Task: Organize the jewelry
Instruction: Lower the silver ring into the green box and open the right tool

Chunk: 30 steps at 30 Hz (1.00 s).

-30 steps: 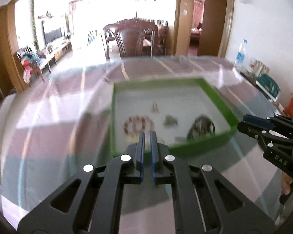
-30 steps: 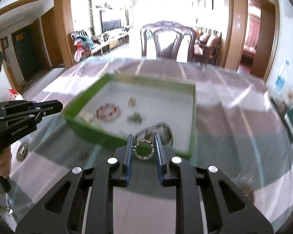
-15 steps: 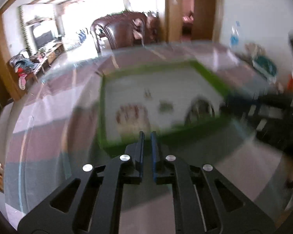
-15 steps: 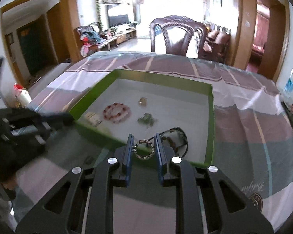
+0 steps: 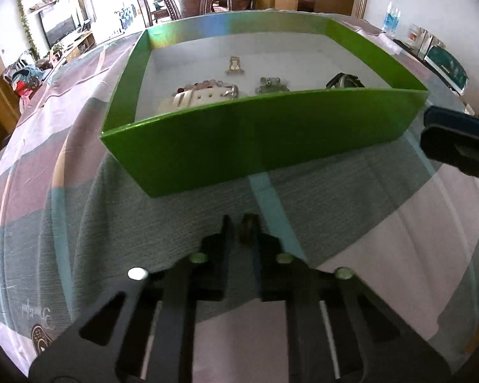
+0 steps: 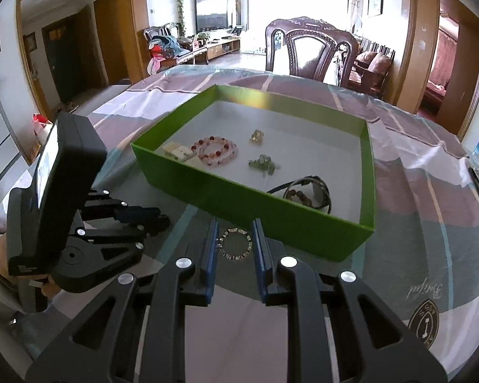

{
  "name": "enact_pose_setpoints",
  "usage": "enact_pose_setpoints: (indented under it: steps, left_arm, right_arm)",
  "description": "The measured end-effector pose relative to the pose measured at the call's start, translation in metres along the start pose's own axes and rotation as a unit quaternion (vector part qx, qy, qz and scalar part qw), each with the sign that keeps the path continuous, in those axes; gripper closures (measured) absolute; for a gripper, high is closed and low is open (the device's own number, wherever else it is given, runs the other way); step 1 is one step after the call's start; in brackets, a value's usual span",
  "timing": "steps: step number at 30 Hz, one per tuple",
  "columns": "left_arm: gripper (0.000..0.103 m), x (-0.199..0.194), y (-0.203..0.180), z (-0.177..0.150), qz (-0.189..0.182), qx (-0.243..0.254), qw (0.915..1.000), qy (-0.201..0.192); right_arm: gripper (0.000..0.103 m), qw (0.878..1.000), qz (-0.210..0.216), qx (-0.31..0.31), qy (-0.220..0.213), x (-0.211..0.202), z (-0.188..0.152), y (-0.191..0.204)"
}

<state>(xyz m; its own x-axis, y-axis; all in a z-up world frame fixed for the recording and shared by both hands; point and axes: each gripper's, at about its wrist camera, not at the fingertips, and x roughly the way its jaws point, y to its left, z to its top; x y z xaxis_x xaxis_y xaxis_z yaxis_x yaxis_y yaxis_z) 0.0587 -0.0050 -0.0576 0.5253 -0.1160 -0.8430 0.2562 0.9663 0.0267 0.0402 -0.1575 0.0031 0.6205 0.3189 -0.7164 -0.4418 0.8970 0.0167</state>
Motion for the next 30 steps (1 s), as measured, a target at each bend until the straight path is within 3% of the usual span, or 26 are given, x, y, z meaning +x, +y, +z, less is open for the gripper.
enact_pose_setpoints:
  steps: [6,14,18,23,25,26,27,28,30]
  left_arm:
    - [0.098,-0.031,-0.005,0.01,-0.006,0.005,0.999,-0.043]
    - [0.097,-0.1,-0.007,0.068,0.014,0.01,0.9874,-0.157]
    - [0.097,-0.087,0.007,0.097,0.023,-0.019,0.986,-0.164]
    - [0.096,-0.048,0.02,0.102,0.027,-0.042,0.9888,-0.14]
    - [0.081,-0.036,0.025,0.102,0.03,-0.052,0.9901,-0.126]
    - [0.065,-0.032,0.029,0.103,0.028,-0.059,0.9907,-0.119]
    - [0.057,-0.03,0.032,0.102,0.023,-0.07,0.9904,-0.117]
    - [0.055,-0.032,0.033,0.101,0.02,-0.074,0.99,-0.119]
    - [0.042,-0.036,0.034,0.097,0.018,-0.072,0.9898,-0.122]
  right_arm:
    - [0.082,1.0,-0.008,0.006,-0.02,-0.01,0.008,-0.007]
    - [0.082,0.997,-0.033,0.046,-0.057,-0.011,0.054,-0.035]
    - [0.082,0.995,-0.037,0.09,-0.025,0.023,0.065,-0.057]
    - [0.082,0.991,-0.039,0.121,0.028,0.066,0.052,-0.067]
    - [0.076,0.991,-0.042,0.127,0.028,0.069,0.048,-0.068]
    - [0.066,0.991,-0.04,0.129,0.026,0.068,0.047,-0.068]
    - [0.06,0.99,-0.038,0.13,0.024,0.066,0.047,-0.068]
    - [0.05,0.99,-0.035,0.133,0.018,0.06,0.046,-0.067]
    - [0.045,0.991,-0.035,0.129,0.005,0.048,0.045,-0.063]
